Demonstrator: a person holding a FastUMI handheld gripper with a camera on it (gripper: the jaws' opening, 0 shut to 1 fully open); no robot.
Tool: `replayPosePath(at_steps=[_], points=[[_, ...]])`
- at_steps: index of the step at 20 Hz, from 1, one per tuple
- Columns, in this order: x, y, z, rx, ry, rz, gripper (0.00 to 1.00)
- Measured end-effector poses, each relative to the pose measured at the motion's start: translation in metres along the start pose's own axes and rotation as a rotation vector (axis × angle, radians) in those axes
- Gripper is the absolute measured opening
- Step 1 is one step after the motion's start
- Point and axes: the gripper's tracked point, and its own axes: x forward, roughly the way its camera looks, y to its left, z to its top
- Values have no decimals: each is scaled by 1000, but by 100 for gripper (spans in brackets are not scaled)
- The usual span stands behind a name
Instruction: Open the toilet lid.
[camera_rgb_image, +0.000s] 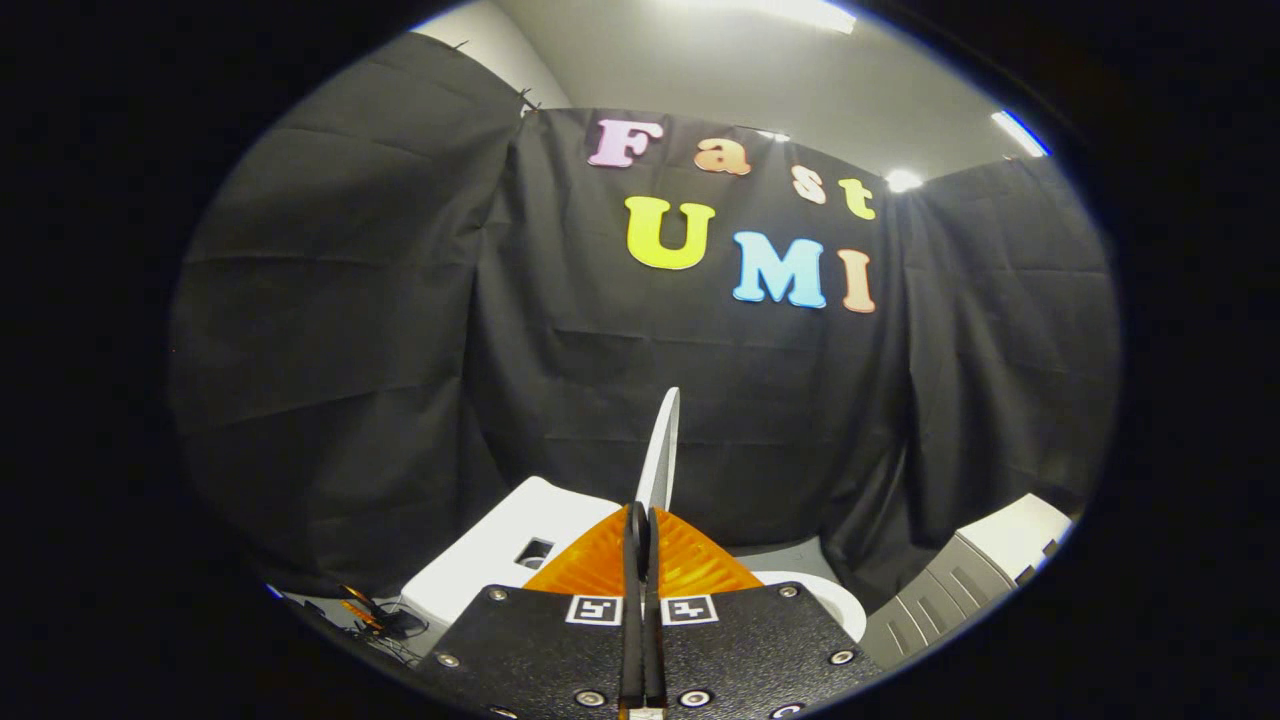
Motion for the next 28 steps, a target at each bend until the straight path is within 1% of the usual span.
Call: replayPosePath(at_steps=[6,11,16,19,23,25,26,27,28], points=[[7,62,-1,-76,-1,79,0],[11,86,-2,-164,-3,83,0],[15,92,-4,-206,-16,82,0],[16,91,-6,-193,-8,86,0],[14,85,-6,-173,-3,107,3],[14,92,-8,-137,10,171,9],[13,95,-7,-108,13,203,17],[9,97,-5,-74,11,238,21],[4,99,-2,-39,10,267,36]])
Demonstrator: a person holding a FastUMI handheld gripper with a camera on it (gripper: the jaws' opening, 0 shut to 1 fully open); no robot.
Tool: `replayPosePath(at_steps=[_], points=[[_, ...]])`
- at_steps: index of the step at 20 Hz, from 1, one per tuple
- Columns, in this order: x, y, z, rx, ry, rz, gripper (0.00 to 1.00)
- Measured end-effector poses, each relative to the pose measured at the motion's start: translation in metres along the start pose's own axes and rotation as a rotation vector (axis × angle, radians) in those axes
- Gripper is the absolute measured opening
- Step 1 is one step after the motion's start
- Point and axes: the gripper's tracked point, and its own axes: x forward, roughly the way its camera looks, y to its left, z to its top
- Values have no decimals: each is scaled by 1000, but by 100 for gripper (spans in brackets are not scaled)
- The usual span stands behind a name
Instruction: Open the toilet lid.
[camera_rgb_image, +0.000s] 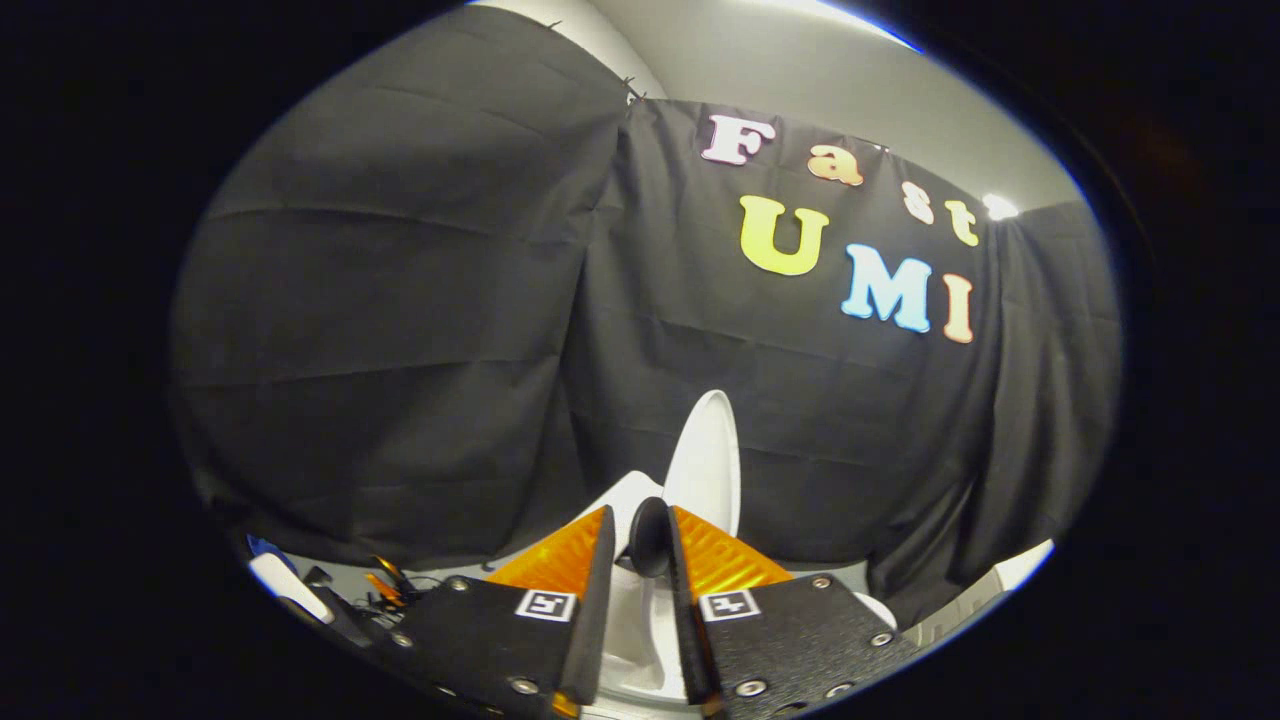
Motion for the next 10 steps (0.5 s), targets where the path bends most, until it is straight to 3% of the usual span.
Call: replayPosePath(at_steps=[4,10], points=[[-32,3,18,114,-36,93,96],[-82,-21,57,144,-122,145,96]])
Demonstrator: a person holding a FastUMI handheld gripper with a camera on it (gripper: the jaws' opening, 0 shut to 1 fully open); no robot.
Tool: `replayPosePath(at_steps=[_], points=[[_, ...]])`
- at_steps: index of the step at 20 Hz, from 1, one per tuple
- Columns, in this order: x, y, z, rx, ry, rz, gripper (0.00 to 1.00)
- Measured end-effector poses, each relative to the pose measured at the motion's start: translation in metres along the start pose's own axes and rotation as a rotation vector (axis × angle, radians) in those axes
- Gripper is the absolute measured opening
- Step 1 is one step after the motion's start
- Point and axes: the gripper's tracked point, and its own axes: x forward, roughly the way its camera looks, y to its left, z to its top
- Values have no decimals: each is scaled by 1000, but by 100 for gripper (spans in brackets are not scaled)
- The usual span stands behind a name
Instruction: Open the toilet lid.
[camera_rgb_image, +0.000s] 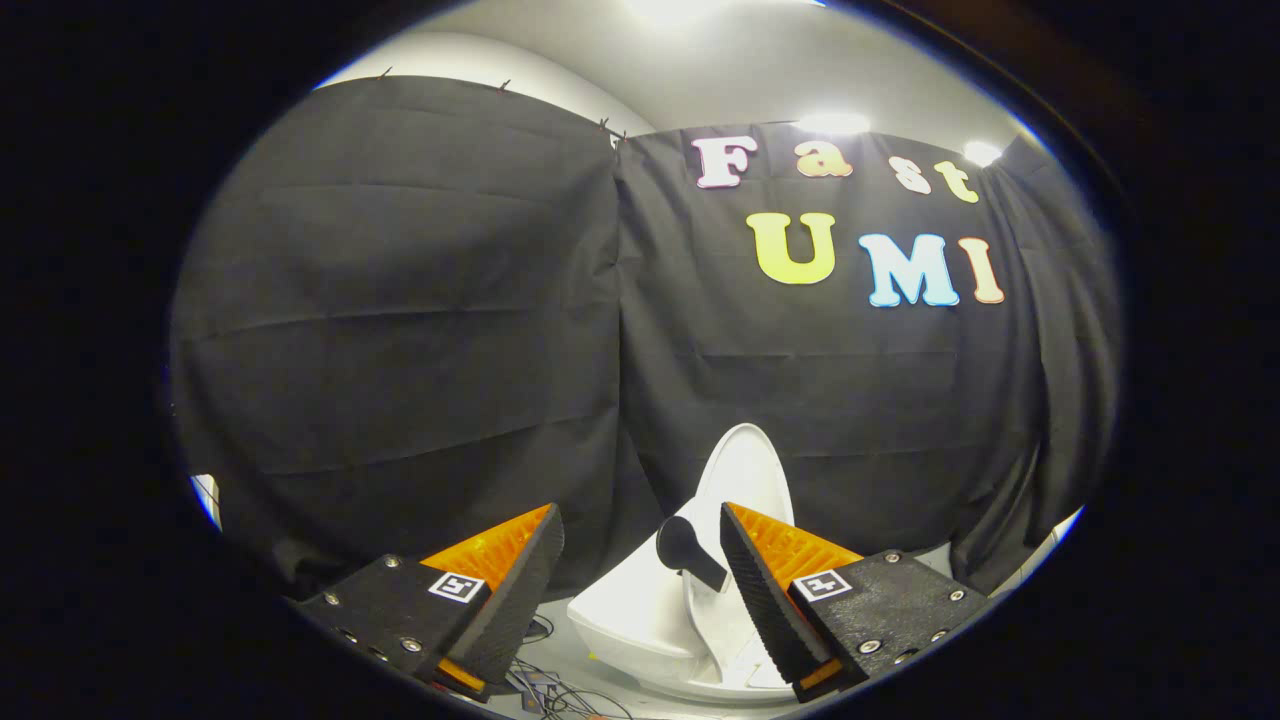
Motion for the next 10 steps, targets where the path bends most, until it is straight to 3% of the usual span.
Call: replayPosePath(at_steps=[10], points=[[-77,-137,70,0,-217,-68,96]])
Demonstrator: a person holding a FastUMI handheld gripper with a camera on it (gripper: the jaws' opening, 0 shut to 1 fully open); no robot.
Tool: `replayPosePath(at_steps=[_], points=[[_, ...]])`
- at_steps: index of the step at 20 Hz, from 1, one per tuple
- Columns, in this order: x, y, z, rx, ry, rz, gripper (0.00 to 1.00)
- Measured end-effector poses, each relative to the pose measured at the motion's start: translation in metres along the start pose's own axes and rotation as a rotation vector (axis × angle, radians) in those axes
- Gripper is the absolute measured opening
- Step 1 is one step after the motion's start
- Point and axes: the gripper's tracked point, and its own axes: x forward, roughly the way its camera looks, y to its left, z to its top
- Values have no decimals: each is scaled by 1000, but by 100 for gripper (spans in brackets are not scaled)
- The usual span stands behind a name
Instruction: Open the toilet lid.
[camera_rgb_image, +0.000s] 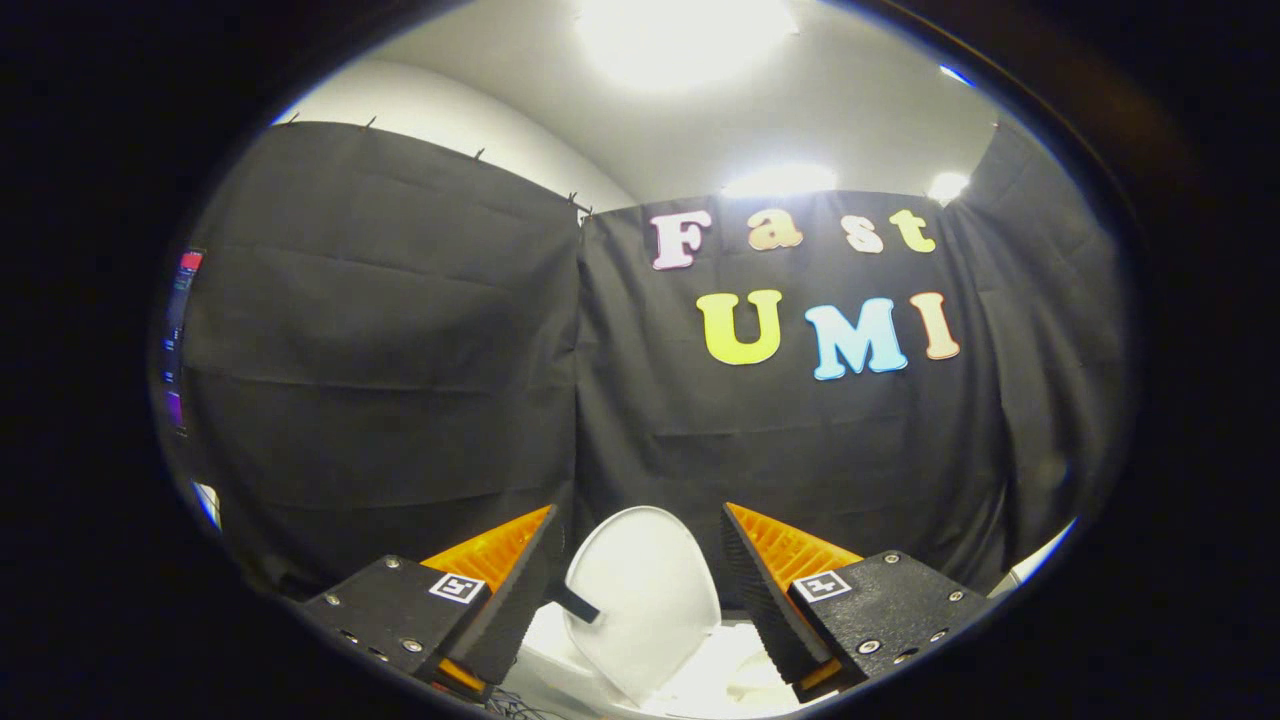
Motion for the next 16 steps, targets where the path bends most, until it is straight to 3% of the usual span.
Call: replayPosePath(at_steps=[4,9,16], points=[[-30,-100,7,-45,-36,-124,96],[-64,-183,-3,-7,-46,-196,95],[-83,-248,-37,10,15,-233,95]])
